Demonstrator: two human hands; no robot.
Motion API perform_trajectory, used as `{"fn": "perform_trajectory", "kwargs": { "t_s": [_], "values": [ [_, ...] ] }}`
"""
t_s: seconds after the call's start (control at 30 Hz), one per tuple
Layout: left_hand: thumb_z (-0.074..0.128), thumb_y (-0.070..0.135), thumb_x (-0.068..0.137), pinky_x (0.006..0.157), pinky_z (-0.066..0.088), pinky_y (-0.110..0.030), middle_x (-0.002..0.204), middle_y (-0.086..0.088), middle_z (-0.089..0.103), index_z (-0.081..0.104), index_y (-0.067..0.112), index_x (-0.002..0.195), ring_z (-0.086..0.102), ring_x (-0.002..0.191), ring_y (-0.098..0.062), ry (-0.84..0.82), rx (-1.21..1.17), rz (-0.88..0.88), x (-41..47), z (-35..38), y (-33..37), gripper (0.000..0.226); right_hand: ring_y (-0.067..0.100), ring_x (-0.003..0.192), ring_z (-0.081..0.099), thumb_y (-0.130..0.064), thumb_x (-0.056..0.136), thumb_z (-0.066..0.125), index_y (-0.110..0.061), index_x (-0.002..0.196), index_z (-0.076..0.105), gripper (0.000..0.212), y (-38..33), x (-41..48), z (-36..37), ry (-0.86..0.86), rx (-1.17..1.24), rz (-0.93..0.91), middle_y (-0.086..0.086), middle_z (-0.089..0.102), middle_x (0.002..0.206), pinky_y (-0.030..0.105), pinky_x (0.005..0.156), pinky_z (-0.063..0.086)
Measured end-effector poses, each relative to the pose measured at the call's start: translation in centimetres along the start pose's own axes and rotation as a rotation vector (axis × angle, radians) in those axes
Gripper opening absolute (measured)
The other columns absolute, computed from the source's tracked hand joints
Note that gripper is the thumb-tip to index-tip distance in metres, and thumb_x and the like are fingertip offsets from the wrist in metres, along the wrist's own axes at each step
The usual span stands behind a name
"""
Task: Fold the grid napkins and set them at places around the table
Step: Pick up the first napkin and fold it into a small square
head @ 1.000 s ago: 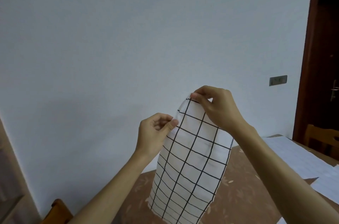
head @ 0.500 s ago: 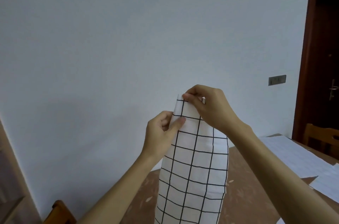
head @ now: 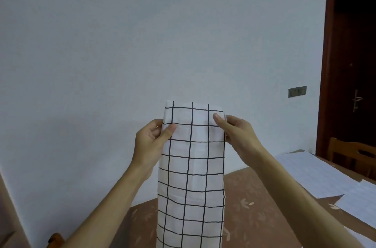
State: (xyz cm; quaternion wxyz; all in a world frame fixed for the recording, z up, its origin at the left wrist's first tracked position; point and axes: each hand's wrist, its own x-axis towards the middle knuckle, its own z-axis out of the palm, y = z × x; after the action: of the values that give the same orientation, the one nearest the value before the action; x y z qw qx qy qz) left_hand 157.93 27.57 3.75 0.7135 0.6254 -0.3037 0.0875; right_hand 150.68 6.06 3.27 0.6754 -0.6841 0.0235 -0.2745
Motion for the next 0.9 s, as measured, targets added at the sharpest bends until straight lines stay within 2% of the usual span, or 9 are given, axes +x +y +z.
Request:
{"fn": "perform_trajectory", "kwargs": {
  "t_s": [0.03, 0.13, 0.3, 0.5, 0.57, 0.63, 0.73, 0.8, 0.9],
  "values": [
    [0.070, 0.015, 0.091, 0.080, 0.055, -0.015, 0.098, 0.003, 0.079, 0.070, 0.011, 0.106, 0.074, 0.096, -0.008, -0.002, 0.013, 0.002, 0.0, -0.1, 0.0, 0.015, 0.019, 0.080, 0.066, -0.047, 0.085, 0.074, -0.012, 0.096, 0.074, 0.037, -0.1, 0.0, 0.3, 0.018, 0.063, -0.034, 0.001, 0.069, 0.087, 0.031, 0.081, 0.051],
    [0.070, 0.015, 0.091, 0.085, 0.058, -0.025, 0.098, 0.000, 0.080, 0.070, 0.011, 0.109, 0.075, 0.096, -0.014, -0.010, 0.051, 0.004, -0.1, -0.6, 0.1, 0.018, 0.027, 0.097, 0.075, -0.025, 0.090, 0.073, -0.008, 0.102, 0.075, 0.021, -0.8, -0.2, 0.7, 0.053, 0.208, -0.075, 0.010, 0.078, 0.101, 0.042, 0.092, 0.058],
    [0.073, 0.012, 0.088, 0.087, 0.059, -0.038, 0.096, -0.004, 0.080, 0.069, 0.011, 0.109, 0.076, 0.091, -0.019, -0.033, 0.085, -0.001, 0.1, -1.0, 0.7, 0.022, 0.034, 0.103, 0.073, -0.014, 0.086, 0.077, -0.005, 0.106, 0.074, 0.022, -1.7, -0.3, 0.5, 0.064, 0.243, -0.113, 0.015, 0.077, 0.105, 0.050, 0.098, 0.055],
    [0.069, 0.019, 0.093, 0.087, 0.060, -0.039, 0.098, 0.000, 0.080, 0.074, 0.016, 0.106, 0.076, 0.094, -0.017, -0.043, 0.093, 0.006, 0.5, -0.3, 1.4, 0.015, 0.031, 0.097, 0.074, -0.005, 0.082, 0.078, -0.003, 0.110, 0.072, 0.029, -2.1, -0.7, 0.2, 0.036, 0.244, -0.150, 0.016, 0.077, 0.102, 0.049, 0.096, 0.056],
    [0.066, 0.019, 0.095, 0.085, 0.061, -0.039, 0.096, 0.000, 0.080, 0.074, 0.016, 0.105, 0.076, 0.091, -0.017, -0.046, 0.106, 0.009, 0.5, -0.1, 1.6, 0.013, 0.029, 0.097, 0.074, -0.006, 0.083, 0.077, -0.003, 0.110, 0.072, 0.028, -2.0, -0.8, 0.0, 0.032, 0.253, -0.152, 0.011, 0.078, 0.097, 0.048, 0.099, 0.055],
    [0.065, 0.019, 0.096, 0.085, 0.062, -0.041, 0.095, -0.001, 0.080, 0.074, 0.015, 0.104, 0.076, 0.090, -0.017, -0.051, 0.121, 0.012, 0.4, 0.0, 1.7, 0.012, 0.025, 0.098, 0.072, -0.018, 0.086, 0.077, -0.006, 0.106, 0.074, 0.023, -1.8, -0.7, -0.2, 0.048, 0.254, -0.136, 0.005, 0.077, 0.089, 0.048, 0.106, 0.050],
    [0.065, 0.020, 0.096, 0.087, 0.061, -0.044, 0.095, -0.002, 0.080, 0.074, 0.014, 0.104, 0.076, 0.090, -0.018, -0.048, 0.134, 0.008, 0.4, -0.1, 1.7, 0.013, 0.022, 0.103, 0.067, -0.037, 0.086, 0.076, -0.011, 0.098, 0.078, 0.028, -1.6, -0.5, -0.5, 0.076, 0.241, -0.115, 0.017, 0.075, 0.111, 0.054, 0.110, 0.044],
    [0.066, 0.021, 0.095, 0.089, 0.060, -0.045, 0.095, -0.001, 0.080, 0.074, 0.015, 0.104, 0.076, 0.091, -0.018, -0.047, 0.140, 0.005, 0.3, -0.1, 1.8, 0.013, 0.021, 0.101, 0.067, -0.036, 0.087, 0.075, -0.012, 0.098, 0.078, 0.026, -1.5, -0.5, -0.7, 0.096, 0.235, -0.102, 0.019, 0.072, 0.115, 0.054, 0.109, 0.045],
    [0.068, 0.022, 0.094, 0.090, 0.060, -0.045, 0.093, -0.001, 0.080, 0.075, 0.014, 0.101, 0.077, 0.090, -0.018, -0.045, 0.176, 0.024, 0.3, -0.1, 1.9, 0.013, 0.019, 0.094, 0.067, -0.033, 0.090, 0.072, -0.012, 0.098, 0.078, 0.023, -1.6, -0.5, -0.7, 0.129, 0.224, -0.100, 0.016, 0.075, 0.108, 0.052, 0.104, 0.049]
  ]
}}
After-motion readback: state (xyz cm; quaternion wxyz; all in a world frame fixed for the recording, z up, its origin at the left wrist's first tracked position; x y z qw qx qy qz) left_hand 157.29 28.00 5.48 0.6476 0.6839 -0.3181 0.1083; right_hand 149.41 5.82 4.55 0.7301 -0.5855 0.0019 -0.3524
